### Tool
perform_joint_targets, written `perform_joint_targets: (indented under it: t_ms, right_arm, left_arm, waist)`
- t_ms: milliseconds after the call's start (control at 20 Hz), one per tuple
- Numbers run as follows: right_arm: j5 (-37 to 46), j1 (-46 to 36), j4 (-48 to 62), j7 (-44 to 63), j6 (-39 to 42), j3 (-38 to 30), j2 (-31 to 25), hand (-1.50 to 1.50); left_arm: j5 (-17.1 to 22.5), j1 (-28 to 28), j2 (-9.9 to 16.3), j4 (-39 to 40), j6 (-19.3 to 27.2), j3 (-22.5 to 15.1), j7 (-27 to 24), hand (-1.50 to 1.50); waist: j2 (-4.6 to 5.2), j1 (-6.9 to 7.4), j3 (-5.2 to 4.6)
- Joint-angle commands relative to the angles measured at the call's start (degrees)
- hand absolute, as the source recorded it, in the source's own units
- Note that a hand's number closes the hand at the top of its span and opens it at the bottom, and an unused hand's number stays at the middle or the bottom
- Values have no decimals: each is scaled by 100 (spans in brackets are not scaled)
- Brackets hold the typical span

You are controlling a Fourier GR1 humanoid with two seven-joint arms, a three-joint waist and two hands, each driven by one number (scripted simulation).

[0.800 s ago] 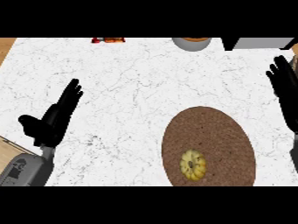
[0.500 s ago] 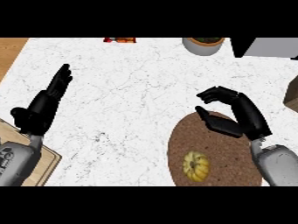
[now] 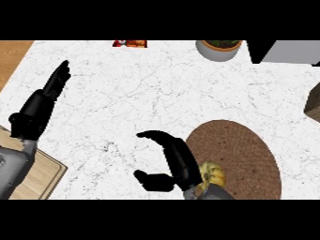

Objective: Pick the squash from the placemat and place it in the basket

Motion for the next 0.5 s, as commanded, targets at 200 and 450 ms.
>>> perform_joint_targets:
  t_ms: [200, 450]
  right_arm:
    - [2805, -1444, 1099, 2402, -83, 729, 16, -150]
    - [3081, -2240, 1548, 3801, 2173, 1212, 76, -150]
  left_arm:
    - [-45, 96, 182, -40, 4, 70, 150, 0]
    - [-123, 75, 166, -13, 40, 31, 148, 0]
  waist:
    - [-174, -216, -69]
    - [-157, -191, -80]
